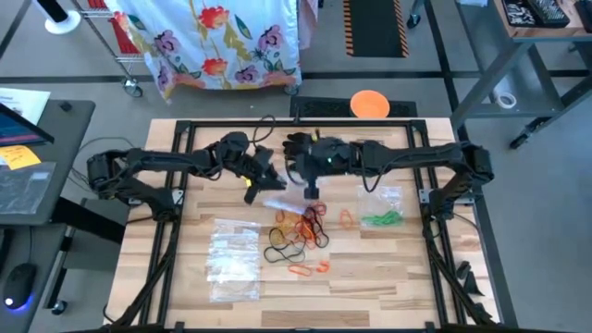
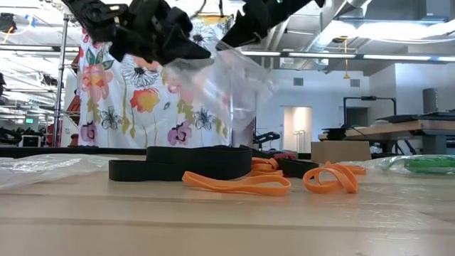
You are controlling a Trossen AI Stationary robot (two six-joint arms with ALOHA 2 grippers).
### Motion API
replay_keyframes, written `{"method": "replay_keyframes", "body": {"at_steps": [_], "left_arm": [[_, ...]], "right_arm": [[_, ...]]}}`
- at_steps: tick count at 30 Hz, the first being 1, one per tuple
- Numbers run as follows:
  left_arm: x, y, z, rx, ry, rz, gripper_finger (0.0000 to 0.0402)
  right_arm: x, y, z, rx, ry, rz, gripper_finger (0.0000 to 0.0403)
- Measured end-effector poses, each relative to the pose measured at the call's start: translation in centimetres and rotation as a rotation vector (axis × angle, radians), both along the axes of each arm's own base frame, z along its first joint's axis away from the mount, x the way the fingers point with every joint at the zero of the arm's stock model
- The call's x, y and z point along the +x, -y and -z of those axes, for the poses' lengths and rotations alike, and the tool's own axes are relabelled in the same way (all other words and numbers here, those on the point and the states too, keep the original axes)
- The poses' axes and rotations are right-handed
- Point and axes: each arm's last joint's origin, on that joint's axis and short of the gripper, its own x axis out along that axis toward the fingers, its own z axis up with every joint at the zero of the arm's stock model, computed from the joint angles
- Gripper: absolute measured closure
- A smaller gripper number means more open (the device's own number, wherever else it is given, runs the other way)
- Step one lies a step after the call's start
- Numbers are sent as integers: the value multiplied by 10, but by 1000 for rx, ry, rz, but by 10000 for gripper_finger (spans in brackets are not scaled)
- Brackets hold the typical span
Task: Sort rubber bands
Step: Put the orange rubber band into the transparent zip bag
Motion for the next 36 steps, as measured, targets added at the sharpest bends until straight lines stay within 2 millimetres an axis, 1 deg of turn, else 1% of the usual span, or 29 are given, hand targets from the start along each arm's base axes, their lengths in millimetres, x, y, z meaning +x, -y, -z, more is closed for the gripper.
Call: {"method": "replay_keyframes", "body": {"at_steps": [5,6,8,10,13,14,16,18,19,22,25,28,31,33,36], "left_arm": [[-26,1,-22,259,-45,-227,277],[-30,3,-26,287,-42,-250,272],[-35,8,-34,302,-8,-241,266],[-35,16,-39,319,40,-181,263],[-28,31,-38,434,57,-109,263],[-24,35,-36,485,46,-130,262],[-18,36,-33,547,17,-253,262],[-13,31,-32,511,22,-361,262],[-12,27,-32,463,44,-366,262],[-9,12,-29,325,89,-309,262],[-5,-3,-15,237,42,-268,262],[0,-15,-1,122,29,-162,262],[6,-21,11,5,40,3,262],[8,-22,19,-43,34,94,262],[11,-23,31,-75,2,139,262]], "right_arm": [[-7,14,-7,202,-50,177,401],[-9,16,-7,225,-58,209,402],[-12,22,-5,271,-75,268,402],[-14,29,-4,329,-72,330,402],[-16,37,-4,435,-37,385,402],[-16,40,-4,467,-26,402,402],[-16,41,-5,515,-5,412,402],[-13,38,-8,546,25,388,402],[-11,35,-9,555,36,366,402],[-6,25,-13,593,62,270,403],[-4,14,-14,603,57,211,403],[-2,7,-13,587,44,181,403],[-1,5,-15,574,55,164,403],[-1,5,-15,562,54,157,403],[-2,6,-15,555,52,155,403]]}}
